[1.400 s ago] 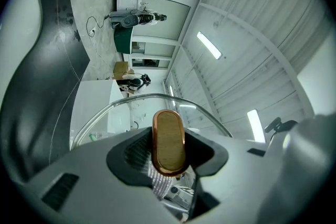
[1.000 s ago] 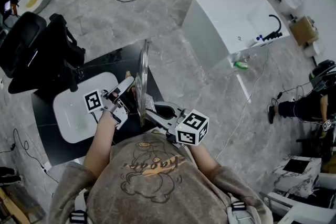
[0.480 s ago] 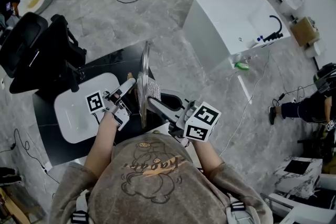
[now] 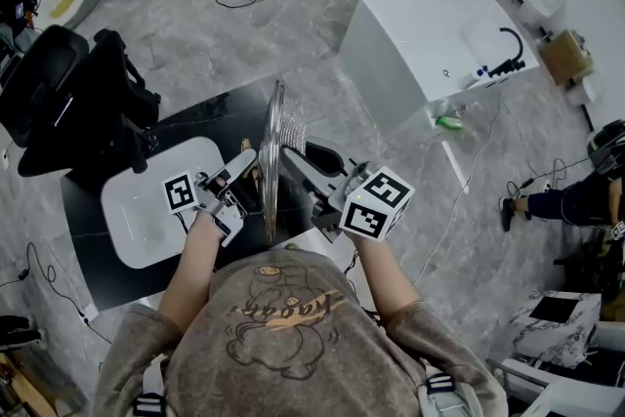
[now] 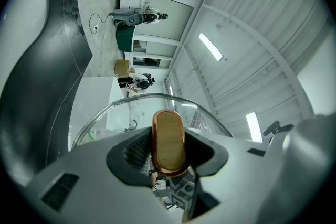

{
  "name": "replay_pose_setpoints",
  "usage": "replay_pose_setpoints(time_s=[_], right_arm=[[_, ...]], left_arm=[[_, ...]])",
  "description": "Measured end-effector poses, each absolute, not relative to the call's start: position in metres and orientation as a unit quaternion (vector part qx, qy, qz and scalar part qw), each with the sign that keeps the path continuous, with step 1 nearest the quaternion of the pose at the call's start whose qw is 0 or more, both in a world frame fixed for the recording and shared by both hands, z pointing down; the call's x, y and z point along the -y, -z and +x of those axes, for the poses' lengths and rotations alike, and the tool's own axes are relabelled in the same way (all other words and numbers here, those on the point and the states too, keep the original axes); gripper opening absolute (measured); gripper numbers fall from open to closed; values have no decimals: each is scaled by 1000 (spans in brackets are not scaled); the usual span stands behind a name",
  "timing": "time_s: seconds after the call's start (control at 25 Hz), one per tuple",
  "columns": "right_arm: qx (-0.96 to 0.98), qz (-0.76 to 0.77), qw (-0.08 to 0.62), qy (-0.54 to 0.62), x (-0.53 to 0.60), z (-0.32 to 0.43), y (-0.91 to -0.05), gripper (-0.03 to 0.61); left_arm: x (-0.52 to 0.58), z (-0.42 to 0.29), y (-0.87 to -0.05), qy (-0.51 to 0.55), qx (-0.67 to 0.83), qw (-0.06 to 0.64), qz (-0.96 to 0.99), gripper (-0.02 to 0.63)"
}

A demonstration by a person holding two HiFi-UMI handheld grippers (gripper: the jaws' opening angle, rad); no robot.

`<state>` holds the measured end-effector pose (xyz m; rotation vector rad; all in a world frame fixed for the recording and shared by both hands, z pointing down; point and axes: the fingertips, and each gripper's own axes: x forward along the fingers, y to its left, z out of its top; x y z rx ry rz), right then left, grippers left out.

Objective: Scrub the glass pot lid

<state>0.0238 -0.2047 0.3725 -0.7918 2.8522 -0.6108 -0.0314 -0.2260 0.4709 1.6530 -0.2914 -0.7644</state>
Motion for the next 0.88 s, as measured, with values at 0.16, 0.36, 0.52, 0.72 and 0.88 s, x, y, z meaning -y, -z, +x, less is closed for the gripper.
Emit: replay_pose_setpoints(time_s=[0.16,0.36,0.52,0.72,0.88], right_arm=[[-933,-282,59,214,219,23,-382,89],[-926,-299,48,225,234,23,-401,89],[-918,-314,28,240,244,23,-428,89],[-910,-327,-13,254,247,24,-467,89],[-905,-326,-38,271,239,23,-493,89]], left_arm=[[224,-29,-469,329,118,605,716,179],[223,-28,-466,331,116,607,713,179],[222,-29,-467,328,116,607,714,179],[220,-27,-469,322,117,610,715,179],[221,-28,-469,326,117,608,715,179]])
